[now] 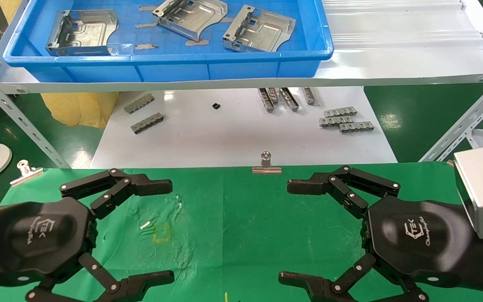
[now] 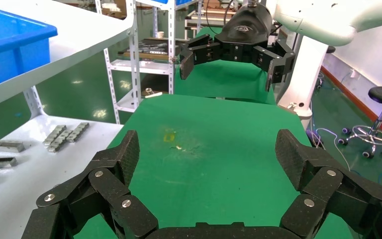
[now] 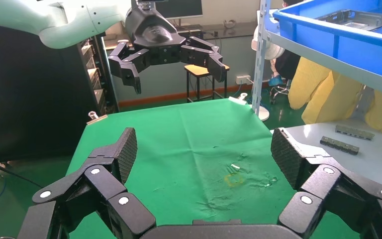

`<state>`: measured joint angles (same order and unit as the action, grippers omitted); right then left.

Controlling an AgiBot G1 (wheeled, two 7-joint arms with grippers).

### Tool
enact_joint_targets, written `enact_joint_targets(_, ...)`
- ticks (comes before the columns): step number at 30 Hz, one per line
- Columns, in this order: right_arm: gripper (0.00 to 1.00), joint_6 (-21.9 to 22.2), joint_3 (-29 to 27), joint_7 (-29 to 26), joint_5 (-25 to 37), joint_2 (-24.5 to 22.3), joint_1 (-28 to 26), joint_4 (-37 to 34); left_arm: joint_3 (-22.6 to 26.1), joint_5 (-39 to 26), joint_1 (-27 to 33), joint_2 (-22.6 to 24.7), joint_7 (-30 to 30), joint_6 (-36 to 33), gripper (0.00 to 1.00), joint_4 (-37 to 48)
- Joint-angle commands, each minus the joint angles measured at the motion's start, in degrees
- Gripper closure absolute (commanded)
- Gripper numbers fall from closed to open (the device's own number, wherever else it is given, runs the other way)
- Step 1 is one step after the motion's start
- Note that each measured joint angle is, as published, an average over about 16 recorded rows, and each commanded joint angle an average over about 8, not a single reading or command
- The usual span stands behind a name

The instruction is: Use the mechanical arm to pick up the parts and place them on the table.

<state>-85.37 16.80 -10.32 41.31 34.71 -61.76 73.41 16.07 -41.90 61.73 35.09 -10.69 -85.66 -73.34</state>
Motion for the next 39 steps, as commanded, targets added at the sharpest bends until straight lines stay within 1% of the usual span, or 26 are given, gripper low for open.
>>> enact_joint_targets(1,0.0,0.0,0.0,0.0,0.0,0.0,0.0,0.0,0.0,0.0,0.0,0.0,0.0,0.0,0.0,0.0)
enact_joint_targets(39,0.0,0.0,0.0,0.0,0.0,0.0,0.0,0.0,0.0,0.0,0.0,0.0,0.0,0.0,0.0,0.0)
